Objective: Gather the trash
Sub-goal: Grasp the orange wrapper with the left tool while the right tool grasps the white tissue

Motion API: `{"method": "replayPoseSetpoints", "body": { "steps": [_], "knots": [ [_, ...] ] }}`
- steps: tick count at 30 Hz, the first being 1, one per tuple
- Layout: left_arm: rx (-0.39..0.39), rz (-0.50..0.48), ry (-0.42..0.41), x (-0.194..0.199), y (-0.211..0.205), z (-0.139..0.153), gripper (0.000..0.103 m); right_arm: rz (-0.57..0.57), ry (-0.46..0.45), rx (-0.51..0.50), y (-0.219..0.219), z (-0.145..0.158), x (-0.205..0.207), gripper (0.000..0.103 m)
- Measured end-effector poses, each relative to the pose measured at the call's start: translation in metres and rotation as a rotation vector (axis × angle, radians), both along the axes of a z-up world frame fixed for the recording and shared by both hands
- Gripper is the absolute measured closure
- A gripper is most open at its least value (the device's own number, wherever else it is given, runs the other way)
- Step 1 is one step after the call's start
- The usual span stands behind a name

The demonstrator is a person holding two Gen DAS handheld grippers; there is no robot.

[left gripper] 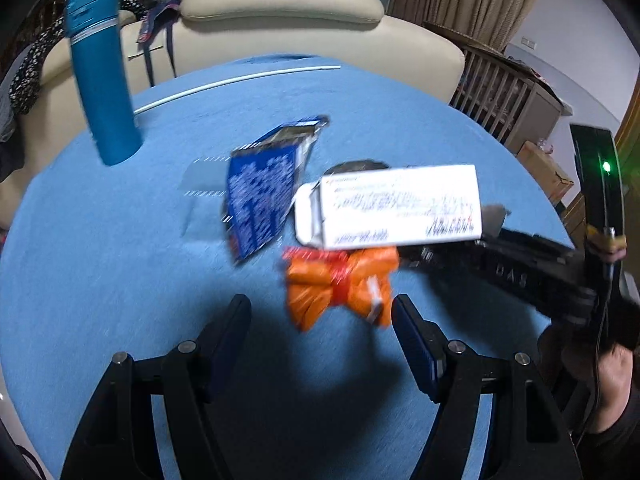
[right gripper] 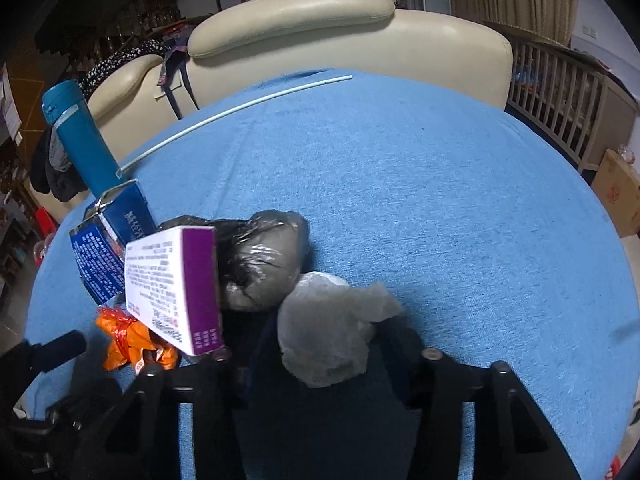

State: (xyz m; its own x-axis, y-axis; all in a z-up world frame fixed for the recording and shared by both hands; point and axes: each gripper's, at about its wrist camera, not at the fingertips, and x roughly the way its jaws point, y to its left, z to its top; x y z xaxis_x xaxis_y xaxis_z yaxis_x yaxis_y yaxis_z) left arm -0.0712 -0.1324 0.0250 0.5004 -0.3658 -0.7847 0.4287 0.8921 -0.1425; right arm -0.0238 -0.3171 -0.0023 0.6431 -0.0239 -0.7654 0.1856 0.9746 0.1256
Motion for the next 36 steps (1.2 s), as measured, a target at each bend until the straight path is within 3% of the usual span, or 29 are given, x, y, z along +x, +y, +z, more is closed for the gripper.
{"method": "replayPoseSetpoints", "body": {
  "steps": [8, 14, 23, 36],
  "knots": [
    [0.040, 0.001, 0.024, 0.014, -0.024, -0.015, 0.030, 0.020, -0.007, 0.046, -0.008, 0.001, -0.014, 0.062],
    [0.063, -0.020, -0.018, 0.009, -0.029, -0.017, 0.031, 0.008, -0.004, 0.061, -0.009, 0.002, -0.036, 0.062],
    [0.030, 0.038, -0.013, -0.001, 0.012, -0.008, 0.034, -0.008, 0.001, 0.087, 0.002, 0.005, -0.065, 0.062],
    [0.039, 0.084, -0.045, -0.058, 0.055, 0.000, 0.034, 0.003, -0.009, 0.088, 0.040, 0.016, -0.117, 0.062]
  ]
}}
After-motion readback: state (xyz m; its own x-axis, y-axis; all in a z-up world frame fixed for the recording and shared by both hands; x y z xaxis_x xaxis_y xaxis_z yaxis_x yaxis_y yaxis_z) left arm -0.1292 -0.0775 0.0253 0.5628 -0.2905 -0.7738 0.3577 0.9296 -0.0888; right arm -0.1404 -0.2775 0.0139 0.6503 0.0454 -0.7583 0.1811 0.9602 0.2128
